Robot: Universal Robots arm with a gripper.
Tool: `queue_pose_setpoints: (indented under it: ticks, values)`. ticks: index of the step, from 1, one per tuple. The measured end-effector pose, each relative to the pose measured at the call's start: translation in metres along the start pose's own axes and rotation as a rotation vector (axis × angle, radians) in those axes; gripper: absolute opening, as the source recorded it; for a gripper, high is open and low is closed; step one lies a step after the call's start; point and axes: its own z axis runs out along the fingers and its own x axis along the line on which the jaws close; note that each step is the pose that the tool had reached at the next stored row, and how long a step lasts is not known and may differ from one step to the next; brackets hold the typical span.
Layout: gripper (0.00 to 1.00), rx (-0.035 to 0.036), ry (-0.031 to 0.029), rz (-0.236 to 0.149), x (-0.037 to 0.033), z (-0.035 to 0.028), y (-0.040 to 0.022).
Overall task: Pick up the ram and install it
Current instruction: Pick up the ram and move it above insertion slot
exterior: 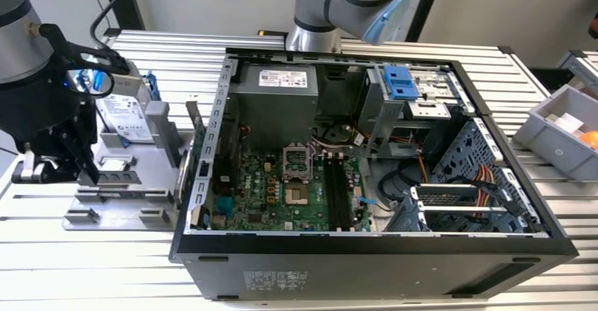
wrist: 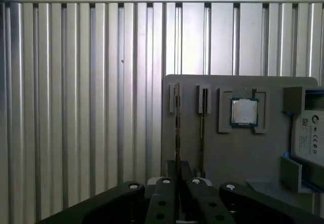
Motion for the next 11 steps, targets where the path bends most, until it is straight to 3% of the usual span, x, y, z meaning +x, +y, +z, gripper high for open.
queue_pose_setpoints:
  ticks: [6,7,11]
  values:
    - [0.0,-0.0001,0.0001,0.0,0.0001,-0.0078,0.0003]
    - [0.0,-0.0001,0.0001,0.0,0.0003,-0.0162,0.0005]
    - [0.0,0.0,0.0,0.0,0.0005,-0.0213,0.0006]
